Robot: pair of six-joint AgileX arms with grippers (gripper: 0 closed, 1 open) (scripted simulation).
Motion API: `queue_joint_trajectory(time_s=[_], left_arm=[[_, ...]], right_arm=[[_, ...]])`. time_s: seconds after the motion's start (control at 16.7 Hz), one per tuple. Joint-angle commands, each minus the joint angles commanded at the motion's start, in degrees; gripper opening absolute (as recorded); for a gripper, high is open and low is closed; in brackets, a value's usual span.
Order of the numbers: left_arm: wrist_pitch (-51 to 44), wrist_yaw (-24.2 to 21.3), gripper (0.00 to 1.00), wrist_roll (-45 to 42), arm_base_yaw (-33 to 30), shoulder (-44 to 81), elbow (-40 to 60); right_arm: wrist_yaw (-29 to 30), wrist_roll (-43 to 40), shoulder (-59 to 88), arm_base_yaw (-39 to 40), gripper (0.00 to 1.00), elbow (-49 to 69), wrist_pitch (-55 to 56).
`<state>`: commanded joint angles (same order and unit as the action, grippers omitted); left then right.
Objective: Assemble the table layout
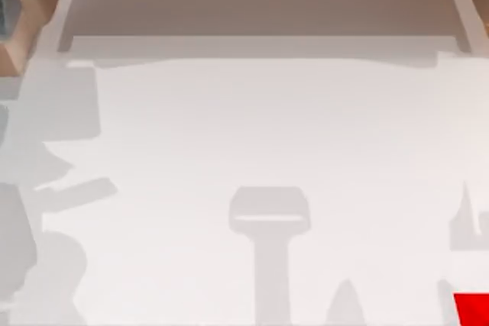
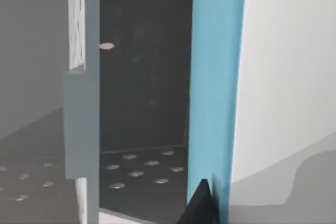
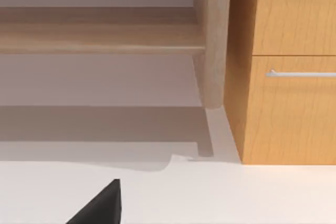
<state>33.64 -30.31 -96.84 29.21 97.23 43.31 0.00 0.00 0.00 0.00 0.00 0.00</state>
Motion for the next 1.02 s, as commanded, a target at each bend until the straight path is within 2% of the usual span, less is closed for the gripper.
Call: queue_joint_trajectory(time_s=[0.36, 1.02], left_arm=[[3.2, -0.37, 0.0, -2.72, -0.02, 10.96, 9.85], [3.12, 0.74, 0.0, -2.47, -1.1, 13.89, 13.61]], right_arm=[[0.0, 0.0, 0.0, 0.0, 1.0, 0.0, 0.0], [0.0, 0.0, 0.0, 0.0, 1.0, 0.0, 0.0]])
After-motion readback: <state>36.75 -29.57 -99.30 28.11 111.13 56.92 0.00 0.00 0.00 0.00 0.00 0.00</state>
